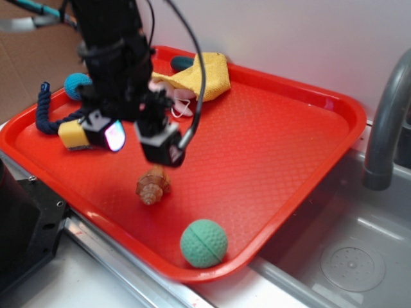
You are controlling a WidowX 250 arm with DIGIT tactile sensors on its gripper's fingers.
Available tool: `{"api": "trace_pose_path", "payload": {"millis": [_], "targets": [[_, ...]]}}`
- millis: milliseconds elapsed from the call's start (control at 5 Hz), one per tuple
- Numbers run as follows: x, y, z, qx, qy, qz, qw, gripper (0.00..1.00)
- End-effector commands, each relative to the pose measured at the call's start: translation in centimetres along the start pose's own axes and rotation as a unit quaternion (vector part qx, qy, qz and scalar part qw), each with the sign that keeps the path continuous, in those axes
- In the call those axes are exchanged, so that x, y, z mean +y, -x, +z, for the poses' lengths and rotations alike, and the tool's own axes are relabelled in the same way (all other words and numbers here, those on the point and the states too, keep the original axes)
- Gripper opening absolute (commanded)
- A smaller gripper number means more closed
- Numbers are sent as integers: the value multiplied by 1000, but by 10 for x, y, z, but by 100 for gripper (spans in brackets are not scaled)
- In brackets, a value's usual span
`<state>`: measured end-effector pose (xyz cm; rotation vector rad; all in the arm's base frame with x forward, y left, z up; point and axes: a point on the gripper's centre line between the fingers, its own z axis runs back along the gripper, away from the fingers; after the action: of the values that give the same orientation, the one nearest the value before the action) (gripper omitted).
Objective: Grab the shell.
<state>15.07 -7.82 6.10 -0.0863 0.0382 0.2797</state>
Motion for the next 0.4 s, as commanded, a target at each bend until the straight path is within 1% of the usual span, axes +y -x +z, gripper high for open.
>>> {"api": "trace_pose_path", "payload": {"millis": [0,200], "targets": [[-18,-12,-37,-4,-16,-18,1000,100],[-21,1,-46,20,-15,-2,1000,42]]}}
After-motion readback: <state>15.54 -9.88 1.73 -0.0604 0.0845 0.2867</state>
